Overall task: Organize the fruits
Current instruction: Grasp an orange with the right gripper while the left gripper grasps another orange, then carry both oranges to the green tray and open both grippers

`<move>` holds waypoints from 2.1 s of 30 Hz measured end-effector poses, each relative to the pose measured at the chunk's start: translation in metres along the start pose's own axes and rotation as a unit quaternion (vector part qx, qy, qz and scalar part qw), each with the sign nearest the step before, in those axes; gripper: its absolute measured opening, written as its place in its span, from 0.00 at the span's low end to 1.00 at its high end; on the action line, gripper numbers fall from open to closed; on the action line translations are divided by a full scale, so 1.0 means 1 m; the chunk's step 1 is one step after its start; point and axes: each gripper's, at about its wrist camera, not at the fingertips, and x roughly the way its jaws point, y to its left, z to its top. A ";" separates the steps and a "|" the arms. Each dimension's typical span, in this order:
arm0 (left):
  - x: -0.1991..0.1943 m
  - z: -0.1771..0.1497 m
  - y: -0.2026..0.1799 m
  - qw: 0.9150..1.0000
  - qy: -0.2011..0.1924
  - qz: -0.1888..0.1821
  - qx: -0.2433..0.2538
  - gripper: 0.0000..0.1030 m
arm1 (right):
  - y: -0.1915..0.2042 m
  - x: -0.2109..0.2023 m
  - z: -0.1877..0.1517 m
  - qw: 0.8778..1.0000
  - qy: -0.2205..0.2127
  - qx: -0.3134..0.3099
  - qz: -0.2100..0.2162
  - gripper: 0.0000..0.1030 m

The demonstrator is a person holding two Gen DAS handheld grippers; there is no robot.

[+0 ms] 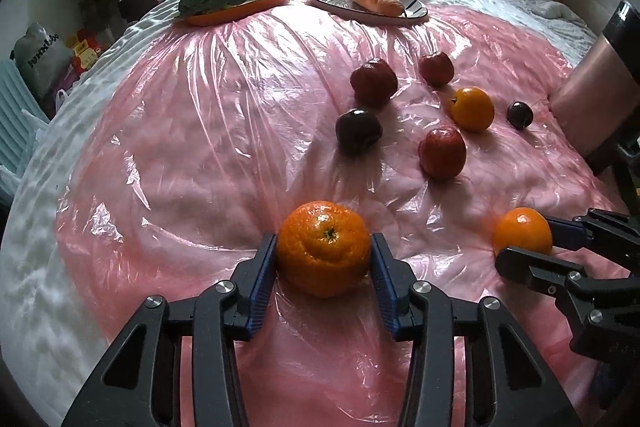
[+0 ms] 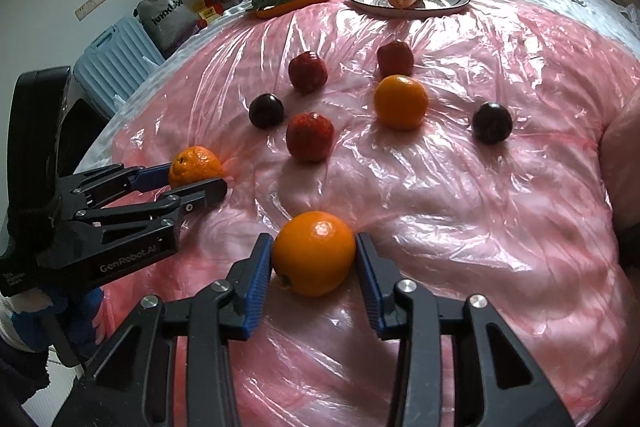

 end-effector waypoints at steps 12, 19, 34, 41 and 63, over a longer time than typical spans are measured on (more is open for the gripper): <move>-0.022 -0.007 0.030 0.998 -0.024 -0.033 -0.047 0.38 | 0.000 -0.008 -0.001 1.000 -0.009 0.017 0.007 0.72; -0.039 -0.016 0.049 0.997 -0.035 -0.028 -0.068 0.38 | 0.002 -0.019 -0.006 1.000 -0.013 0.016 0.005 0.72; -0.096 -0.029 0.019 0.997 -0.060 -0.044 -0.037 0.38 | -0.005 -0.074 -0.041 0.999 -0.038 0.031 0.006 0.72; -0.115 -0.033 -0.043 0.994 -0.064 -0.094 0.002 0.38 | -0.038 -0.116 -0.072 0.997 -0.051 0.053 -0.014 0.72; -0.134 -0.028 -0.296 0.960 -0.031 -0.223 0.168 0.38 | -0.218 -0.267 -0.147 0.968 -0.133 0.165 -0.137 0.72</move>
